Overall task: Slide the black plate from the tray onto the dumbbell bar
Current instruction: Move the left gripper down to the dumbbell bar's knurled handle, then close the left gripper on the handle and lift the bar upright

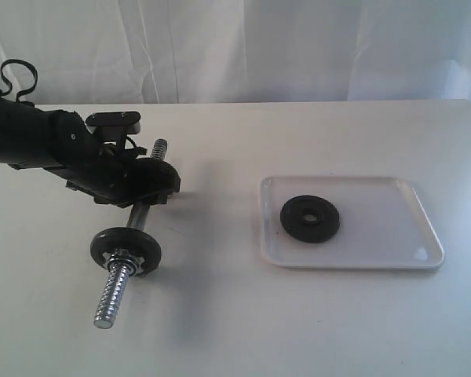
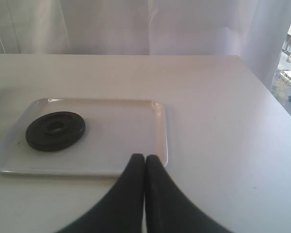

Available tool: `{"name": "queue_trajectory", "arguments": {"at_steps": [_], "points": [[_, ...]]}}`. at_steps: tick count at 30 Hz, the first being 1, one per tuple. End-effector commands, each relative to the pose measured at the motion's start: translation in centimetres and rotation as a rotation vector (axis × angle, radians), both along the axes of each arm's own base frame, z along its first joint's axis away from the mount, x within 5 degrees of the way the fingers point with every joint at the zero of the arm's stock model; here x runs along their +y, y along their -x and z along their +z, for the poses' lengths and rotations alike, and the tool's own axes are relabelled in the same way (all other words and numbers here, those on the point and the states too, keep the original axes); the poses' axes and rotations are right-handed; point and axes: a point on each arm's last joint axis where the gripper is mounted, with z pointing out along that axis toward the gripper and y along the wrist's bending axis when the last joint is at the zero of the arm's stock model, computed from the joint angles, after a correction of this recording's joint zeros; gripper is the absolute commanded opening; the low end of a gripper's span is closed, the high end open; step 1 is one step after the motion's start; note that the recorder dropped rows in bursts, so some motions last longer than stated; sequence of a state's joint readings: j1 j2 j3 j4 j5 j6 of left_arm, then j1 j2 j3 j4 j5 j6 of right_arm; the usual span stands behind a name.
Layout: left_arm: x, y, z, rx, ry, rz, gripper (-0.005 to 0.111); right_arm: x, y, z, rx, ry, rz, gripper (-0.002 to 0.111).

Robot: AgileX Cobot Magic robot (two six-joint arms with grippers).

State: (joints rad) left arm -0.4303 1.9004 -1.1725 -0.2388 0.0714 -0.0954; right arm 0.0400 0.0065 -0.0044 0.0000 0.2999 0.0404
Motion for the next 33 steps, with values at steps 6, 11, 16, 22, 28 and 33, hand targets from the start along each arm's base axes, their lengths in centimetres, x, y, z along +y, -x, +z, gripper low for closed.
{"name": "queue_trajectory", "arguments": {"at_steps": [6, 11, 16, 22, 28, 33], "points": [[0.0, 0.0, 0.2, 0.004, 0.009, 0.006, 0.056, 0.0, 0.0, 0.0, -0.012, -0.003, 0.002, 0.000], [-0.1, 0.0, 0.2, 0.005, 0.009, 0.006, 0.056, 0.0, 0.0, 0.0, -0.012, -0.003, 0.002, 0.000], [-0.1, -0.1, -0.5, 0.019, 0.002, 0.006, 0.056, 0.0, 0.0, 0.0, -0.012, -0.003, 0.002, 0.000], [-0.1, -0.2, -0.7, 0.016, 0.003, 0.010, 0.056, 0.0, 0.0, 0.0, -0.012, -0.003, 0.002, 0.000], [-0.1, -0.2, -0.9, 0.027, -0.001, 0.009, 0.056, 0.0, 0.0, 0.0, -0.012, -0.003, 0.002, 0.000], [-0.1, -0.1, -1.0, 0.035, -0.003, 0.006, 0.042, 0.0, 0.0, 0.0, -0.012, -0.003, 0.002, 0.000]]}}
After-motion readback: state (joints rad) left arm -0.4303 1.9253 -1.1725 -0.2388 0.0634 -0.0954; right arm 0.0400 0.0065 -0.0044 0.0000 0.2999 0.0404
